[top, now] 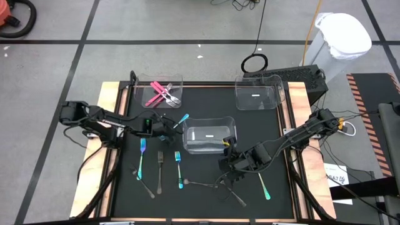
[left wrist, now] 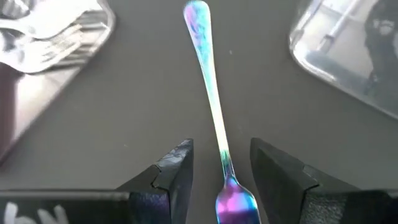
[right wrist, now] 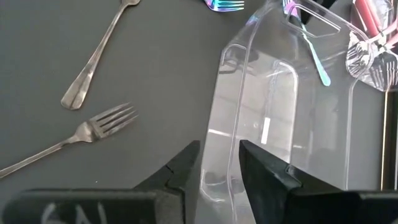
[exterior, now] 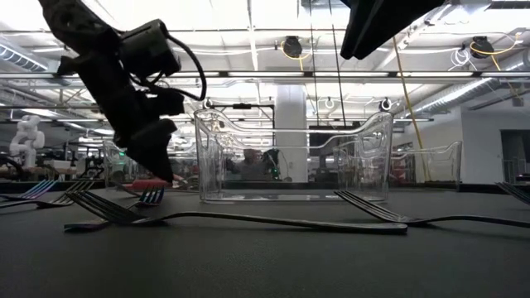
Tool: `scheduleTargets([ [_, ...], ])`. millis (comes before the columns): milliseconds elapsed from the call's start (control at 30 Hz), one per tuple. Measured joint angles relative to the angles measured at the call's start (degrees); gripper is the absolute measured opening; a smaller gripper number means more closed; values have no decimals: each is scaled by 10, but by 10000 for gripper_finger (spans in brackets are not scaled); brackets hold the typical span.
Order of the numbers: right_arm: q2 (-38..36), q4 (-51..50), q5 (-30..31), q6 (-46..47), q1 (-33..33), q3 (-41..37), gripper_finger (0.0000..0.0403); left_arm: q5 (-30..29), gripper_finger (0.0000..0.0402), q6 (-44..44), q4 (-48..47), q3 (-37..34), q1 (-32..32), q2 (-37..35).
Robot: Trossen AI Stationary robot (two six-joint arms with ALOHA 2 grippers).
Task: Sort silverware by color (type)
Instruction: Put the blue fork into the right transparent bin
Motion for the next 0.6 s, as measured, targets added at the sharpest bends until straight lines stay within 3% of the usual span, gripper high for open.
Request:
scheduleTargets([
  [467, 0, -1, 0, 3, 0, 0, 105, 37, 159, 6, 83, -36, 8, 50],
  [600, 0, 0, 0, 3, 0, 0, 105, 41, 141, 14, 86, -35, 10, 61],
])
